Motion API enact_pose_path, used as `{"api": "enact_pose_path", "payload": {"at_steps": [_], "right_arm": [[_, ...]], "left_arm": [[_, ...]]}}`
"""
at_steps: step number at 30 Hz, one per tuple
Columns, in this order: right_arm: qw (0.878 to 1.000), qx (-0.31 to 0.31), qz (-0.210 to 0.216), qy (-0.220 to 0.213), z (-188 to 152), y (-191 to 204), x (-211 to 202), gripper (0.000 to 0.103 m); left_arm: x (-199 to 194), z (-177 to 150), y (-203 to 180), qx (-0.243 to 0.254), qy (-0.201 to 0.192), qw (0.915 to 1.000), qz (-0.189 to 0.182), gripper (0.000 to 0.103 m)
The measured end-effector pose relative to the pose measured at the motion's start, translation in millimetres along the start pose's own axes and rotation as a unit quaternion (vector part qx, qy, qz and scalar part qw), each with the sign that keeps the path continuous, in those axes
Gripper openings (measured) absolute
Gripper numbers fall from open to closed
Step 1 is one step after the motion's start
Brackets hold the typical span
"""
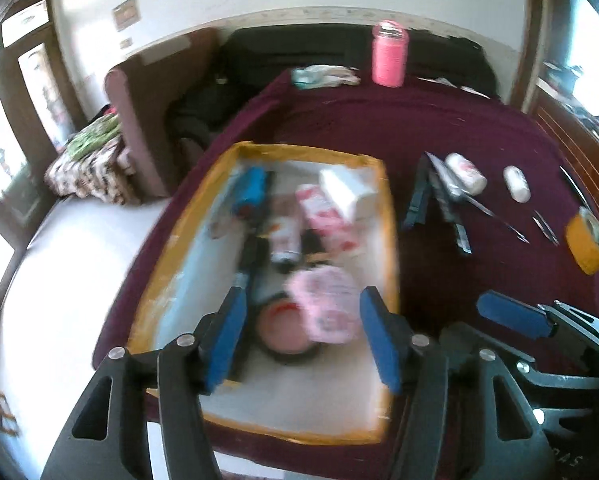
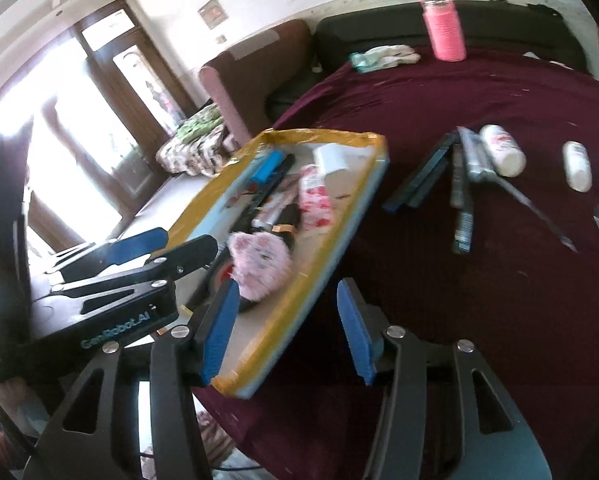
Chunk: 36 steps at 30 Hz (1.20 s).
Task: Organize objects
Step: 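Release pom into tray with right tool while left tool releases pen there, then grasp a clear pen with left tool while right tool grasps a black marker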
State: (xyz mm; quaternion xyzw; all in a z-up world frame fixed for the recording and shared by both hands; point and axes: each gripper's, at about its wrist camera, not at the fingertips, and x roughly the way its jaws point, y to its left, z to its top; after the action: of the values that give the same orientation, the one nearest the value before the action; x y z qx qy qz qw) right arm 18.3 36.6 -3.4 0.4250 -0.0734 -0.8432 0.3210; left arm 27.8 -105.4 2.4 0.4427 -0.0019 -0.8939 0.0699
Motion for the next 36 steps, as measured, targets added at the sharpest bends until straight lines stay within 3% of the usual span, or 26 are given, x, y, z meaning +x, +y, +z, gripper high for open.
{"api": "enact_pose_path", "payload": {"at_steps": [10, 19, 28, 36], "right_arm": [[0.997, 0.056, -0.041, -0.021, -25, -60, -51, 0.050], [0.995, 0.078, -0.054, -0.033, -33, -95, -71, 0.050], [0.994, 0.083, -0.073, -0.026, -25, -132, -70, 0.050], [0.991, 0.108, -0.081, -0.020, -2, -187, -64, 0.049]], "left_arm": [[-13, -9, -85, 0.077, -0.002, 0.9970, -0.013, 0.054], [-12, -7, -120, 0.102, 0.004, 0.9947, -0.008, 0.054], [17, 4, -144, 0.122, 0.028, 0.9922, -0.008, 0.054], [62, 31, -146, 0.079, 0.086, 0.9904, -0.073, 0.054]]}}
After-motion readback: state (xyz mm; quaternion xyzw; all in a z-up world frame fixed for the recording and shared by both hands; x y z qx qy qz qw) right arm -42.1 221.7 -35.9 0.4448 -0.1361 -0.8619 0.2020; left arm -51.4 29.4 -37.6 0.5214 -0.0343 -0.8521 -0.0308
